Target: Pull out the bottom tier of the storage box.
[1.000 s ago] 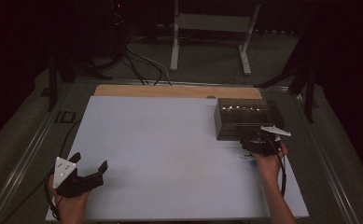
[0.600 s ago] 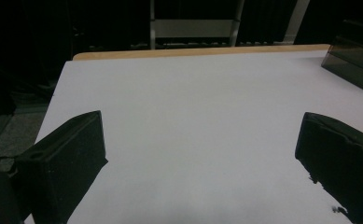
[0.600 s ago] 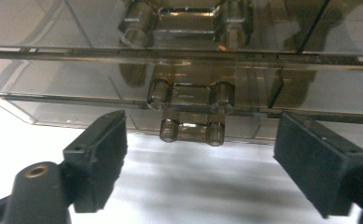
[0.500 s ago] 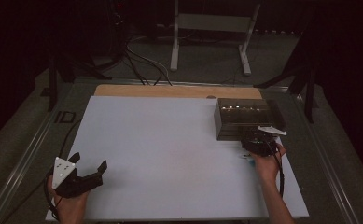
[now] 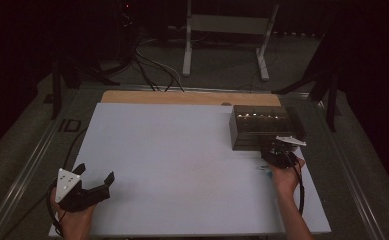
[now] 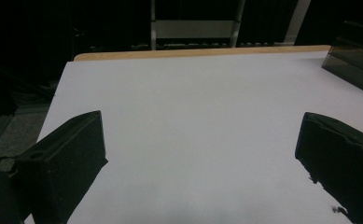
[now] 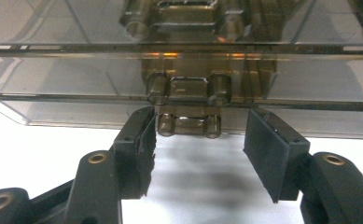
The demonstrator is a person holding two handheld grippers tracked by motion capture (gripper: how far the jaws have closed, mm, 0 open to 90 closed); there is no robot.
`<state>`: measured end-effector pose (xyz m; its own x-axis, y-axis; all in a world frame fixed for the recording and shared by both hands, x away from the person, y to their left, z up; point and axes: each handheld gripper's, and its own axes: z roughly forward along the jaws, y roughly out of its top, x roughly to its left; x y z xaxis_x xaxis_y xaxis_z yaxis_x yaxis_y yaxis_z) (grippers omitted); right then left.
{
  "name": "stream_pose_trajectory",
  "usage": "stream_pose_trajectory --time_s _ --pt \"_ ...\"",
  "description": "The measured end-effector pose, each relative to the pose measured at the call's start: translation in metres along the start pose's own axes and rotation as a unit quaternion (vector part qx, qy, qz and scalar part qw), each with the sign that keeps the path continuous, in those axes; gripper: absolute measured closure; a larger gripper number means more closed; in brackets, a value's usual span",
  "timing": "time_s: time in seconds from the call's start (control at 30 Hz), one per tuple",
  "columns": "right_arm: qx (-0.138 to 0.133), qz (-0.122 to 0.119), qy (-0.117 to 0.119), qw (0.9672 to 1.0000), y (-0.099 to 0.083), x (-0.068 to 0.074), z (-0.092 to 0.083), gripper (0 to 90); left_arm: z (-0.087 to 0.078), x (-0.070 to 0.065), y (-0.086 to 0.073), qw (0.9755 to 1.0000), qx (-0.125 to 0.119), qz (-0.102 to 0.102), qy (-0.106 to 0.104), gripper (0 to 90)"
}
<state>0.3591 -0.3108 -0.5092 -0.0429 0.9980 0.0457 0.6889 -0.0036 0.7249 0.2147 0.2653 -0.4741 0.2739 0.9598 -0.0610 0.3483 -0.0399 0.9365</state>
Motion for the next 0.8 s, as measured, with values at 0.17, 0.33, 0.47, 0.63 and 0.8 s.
stream_pose_trajectory --time_s 0.17,0.33,0.47,0.63,0.8 --pt "0.000 0.011 -0.007 0.9999 -0.0015 0.0019 -0.0001 44.6 -0.0009 0.0004 0.0001 1.0000 -0.002 -0.001 0.001 3.3" --pt "0.011 0.012 -0.002 0.9999 -0.0025 0.0009 0.0033 45.7 -0.0002 0.0003 0.0000 1.0000 -0.001 -0.001 0.001 3.3" --pt "0.019 0.014 0.000 0.9997 -0.0016 0.0010 0.0067 47.4 -0.0001 0.0003 0.0001 1.0000 -0.001 -0.001 0.000 3.3" --pt "0.022 0.019 0.007 0.9996 -0.0006 0.0011 0.0064 51.6 0.0002 -0.0001 0.0001 1.0000 0.000 -0.001 0.000 3.3" --pt "0.028 0.021 0.008 0.9994 0.0012 0.0031 0.0061 55.9 0.0004 -0.0002 0.0002 1.0000 0.000 0.000 0.000 3.3"
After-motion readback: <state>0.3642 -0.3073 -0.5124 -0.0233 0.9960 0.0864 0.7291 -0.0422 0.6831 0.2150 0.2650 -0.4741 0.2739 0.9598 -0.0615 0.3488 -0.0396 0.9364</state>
